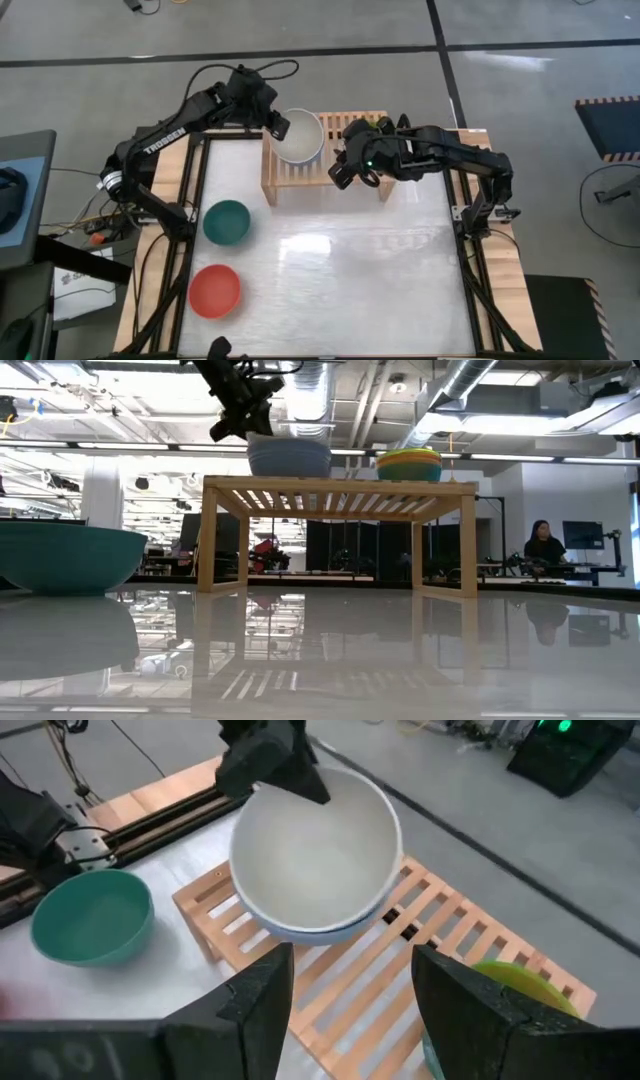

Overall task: Place and stack bowls onto a shelf
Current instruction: Stack the large white bowl on top of the large blue bowl on the shelf

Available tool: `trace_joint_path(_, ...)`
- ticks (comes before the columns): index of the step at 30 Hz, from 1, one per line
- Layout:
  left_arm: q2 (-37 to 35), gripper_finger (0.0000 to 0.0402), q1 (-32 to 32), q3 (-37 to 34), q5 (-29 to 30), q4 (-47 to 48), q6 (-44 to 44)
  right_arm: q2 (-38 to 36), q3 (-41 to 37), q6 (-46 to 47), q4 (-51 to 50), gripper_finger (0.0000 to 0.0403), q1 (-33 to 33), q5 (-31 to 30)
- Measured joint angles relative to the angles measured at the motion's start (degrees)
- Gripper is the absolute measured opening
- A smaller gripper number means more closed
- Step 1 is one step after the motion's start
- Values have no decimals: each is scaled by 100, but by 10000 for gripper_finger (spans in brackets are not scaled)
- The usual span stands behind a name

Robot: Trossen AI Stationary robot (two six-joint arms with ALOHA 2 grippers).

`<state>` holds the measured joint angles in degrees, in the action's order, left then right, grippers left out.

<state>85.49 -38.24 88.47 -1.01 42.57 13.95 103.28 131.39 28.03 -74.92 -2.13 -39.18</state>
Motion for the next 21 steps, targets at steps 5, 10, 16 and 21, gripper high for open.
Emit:
trace_joint_path(5,-1,150,0,509,189,502,-19,4,-275,2,134,228,170,215)
trace_joint_path(10,-41,203,0,984,604,998,-87,-9,-721,50,424,228,274,758)
trace_joint_path(16,92,210,0,927,885,1003,-63,4,-1400,112,1435,228,157,1269)
trace_joint_path(21,452,210,123,903,747,1047,-52,4,-1486,248,1716,228,20,1377)
